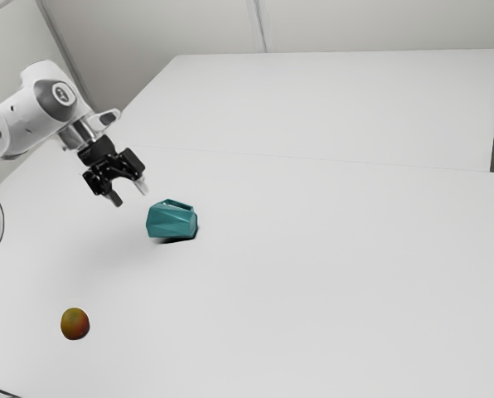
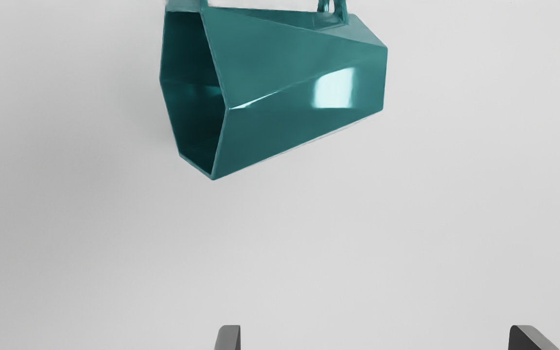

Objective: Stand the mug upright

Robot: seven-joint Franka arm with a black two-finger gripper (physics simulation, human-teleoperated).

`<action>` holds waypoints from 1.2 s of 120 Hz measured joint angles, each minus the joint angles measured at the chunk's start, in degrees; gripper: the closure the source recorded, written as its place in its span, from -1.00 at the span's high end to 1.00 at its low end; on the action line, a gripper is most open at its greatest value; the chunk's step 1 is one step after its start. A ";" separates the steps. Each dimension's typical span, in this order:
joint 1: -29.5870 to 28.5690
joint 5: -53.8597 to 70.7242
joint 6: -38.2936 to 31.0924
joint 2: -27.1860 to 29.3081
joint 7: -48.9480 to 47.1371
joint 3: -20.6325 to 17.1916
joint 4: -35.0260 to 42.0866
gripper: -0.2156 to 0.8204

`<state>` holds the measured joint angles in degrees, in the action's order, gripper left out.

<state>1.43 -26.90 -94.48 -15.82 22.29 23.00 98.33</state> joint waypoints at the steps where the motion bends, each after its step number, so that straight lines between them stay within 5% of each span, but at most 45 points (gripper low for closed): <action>1: -0.03 -0.30 -0.34 -0.23 0.31 0.00 0.07 0.58; 59: -2.15 -8.53 -10.68 -7.89 13.78 0.03 0.04 0.58; 144: -3.46 -24.31 -11.67 -11.87 24.77 -0.06 3.77 0.58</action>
<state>-2.03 -51.21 -106.15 -27.69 47.06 22.94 102.10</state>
